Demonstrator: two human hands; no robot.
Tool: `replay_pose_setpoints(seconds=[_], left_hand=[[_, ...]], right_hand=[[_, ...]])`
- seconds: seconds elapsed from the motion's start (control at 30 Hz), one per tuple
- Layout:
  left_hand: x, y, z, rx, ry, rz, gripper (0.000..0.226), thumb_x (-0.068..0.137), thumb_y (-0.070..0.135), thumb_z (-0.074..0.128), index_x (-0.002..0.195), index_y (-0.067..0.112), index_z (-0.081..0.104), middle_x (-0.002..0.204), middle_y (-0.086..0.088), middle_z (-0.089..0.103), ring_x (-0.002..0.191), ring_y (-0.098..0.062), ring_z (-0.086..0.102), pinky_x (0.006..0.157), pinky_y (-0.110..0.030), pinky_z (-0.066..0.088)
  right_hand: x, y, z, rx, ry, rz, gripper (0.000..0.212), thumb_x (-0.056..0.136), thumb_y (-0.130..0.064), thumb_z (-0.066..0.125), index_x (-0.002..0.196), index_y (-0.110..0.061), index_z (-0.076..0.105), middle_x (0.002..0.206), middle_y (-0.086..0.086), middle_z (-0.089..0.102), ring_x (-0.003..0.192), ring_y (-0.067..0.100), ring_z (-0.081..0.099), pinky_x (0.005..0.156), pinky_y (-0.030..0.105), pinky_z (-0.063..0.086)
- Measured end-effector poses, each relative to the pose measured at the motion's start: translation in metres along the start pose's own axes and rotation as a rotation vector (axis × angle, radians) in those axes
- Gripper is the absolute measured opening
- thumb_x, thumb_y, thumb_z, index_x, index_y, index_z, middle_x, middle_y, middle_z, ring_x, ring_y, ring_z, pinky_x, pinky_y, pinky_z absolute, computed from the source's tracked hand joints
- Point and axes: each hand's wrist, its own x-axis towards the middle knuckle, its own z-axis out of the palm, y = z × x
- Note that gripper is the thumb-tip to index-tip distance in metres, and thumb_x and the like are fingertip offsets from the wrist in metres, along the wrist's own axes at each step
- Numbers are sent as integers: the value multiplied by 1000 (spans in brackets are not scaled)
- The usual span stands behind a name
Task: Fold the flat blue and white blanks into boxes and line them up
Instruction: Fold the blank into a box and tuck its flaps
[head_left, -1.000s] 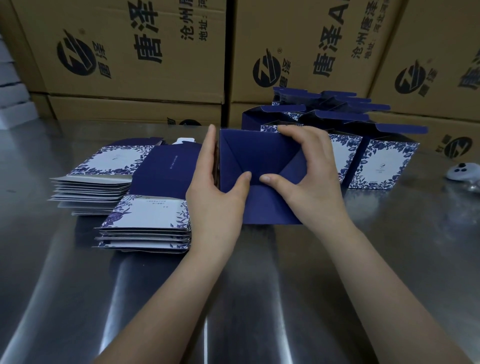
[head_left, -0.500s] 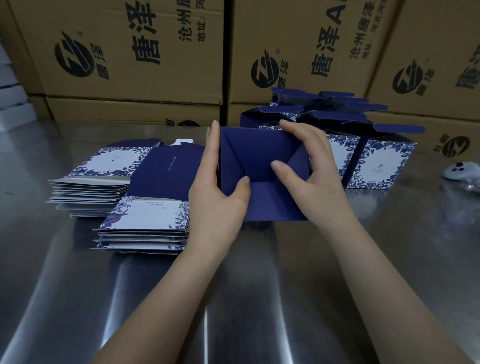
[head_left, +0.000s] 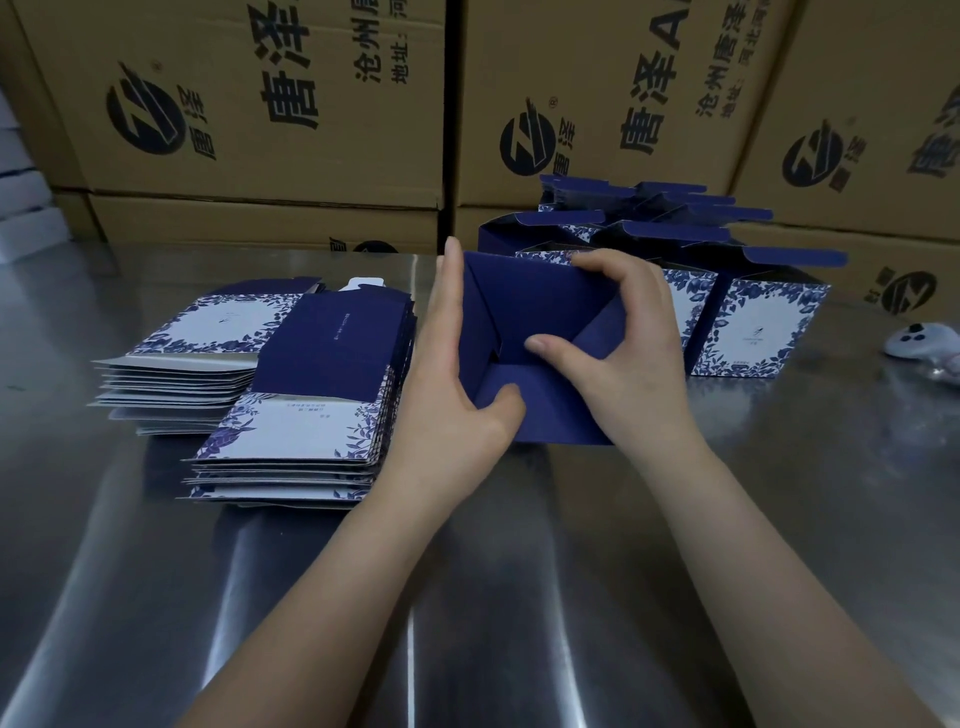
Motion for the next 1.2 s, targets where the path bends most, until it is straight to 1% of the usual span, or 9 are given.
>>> replay_pose_setpoints(seconds=[0.27, 0.43, 0.5, 0.63, 0.8, 0.93, 1.0, 1.1, 1.2], left_hand=[[0, -4, 1, 29, -38, -29, 106, 82, -5, 60, 156, 40, -1, 164, 22, 6, 150, 3, 7, 123, -44, 23], [0, -3, 1, 34, -56, -33, 108, 83, -8, 61, 155, 41, -3, 164, 21, 5, 150, 0, 9, 122, -44, 24], [1, -3, 1, 28, -53, -35, 108, 83, -8, 61, 154, 42, -4, 165, 17, 8, 151, -4, 13, 121, -46, 26], [1, -1, -1, 9, -37, -20, 106, 79, 1, 60, 152, 47, -3, 164, 13, 15, 150, -9, 20, 120, -48, 29], [0, -1, -1, -24, -37, -27, 105, 76, 15, 62, 152, 51, 0, 163, 17, 15, 150, -13, 21, 117, -51, 32], [1, -1, -1, -53, -46, -12, 102, 78, 18, 63, 153, 48, 2, 162, 15, 19, 148, -16, 27, 115, -51, 34], [1, -2, -1, -85, -45, 6, 97, 81, 18, 61, 154, 44, 4, 161, 19, 20, 148, -9, 25, 118, -48, 33], [1, -5, -1, -187, -25, 12, 82, 86, 23, 56, 153, 40, 12, 156, 28, 21, 145, 5, 23, 121, -40, 28], [2, -8, 0, -342, -1, -22, 68, 85, 37, 51, 148, 40, 25, 159, 17, 27, 145, 3, 26, 122, -41, 24]], right_hand=[[0, 1, 0, -50, -8, 2, 58, 70, -10, 82, 121, -13, 55, 123, 8, 50, 107, -5, 38, 94, 0, 25], [1, 2, -2, -68, -27, -14, 57, 71, -10, 81, 122, -15, 54, 125, 8, 48, 108, -21, 33, 95, 0, 24], [1, 2, -2, -64, -27, -21, 57, 72, -10, 81, 122, -13, 55, 125, 8, 48, 108, -17, 35, 97, 1, 24], [1, -2, -4, -2, -25, -29, 56, 74, -11, 81, 124, -11, 56, 127, 10, 48, 118, 3, 41, 102, 9, 28], [-1, -6, -4, 96, -34, 20, 45, 82, -14, 72, 123, -18, 56, 128, 7, 47, 120, 0, 41, 103, 11, 30], [0, -10, -6, 145, -41, 72, 37, 85, -24, 62, 122, -24, 56, 128, 4, 46, 120, 0, 42, 102, 10, 30], [0, -12, -6, 122, -63, 97, 39, 84, -33, 61, 123, -27, 55, 129, 0, 47, 123, 5, 41, 104, 13, 30], [0, -14, -6, -67, -108, 108, 60, 75, -59, 58, 128, -32, 51, 138, -5, 43, 130, 15, 32, 106, 19, 26], [-1, -18, -5, -155, -111, 161, 79, 65, -70, 62, 134, -35, 45, 152, -5, 25, 137, 14, 20, 106, 26, 24]])
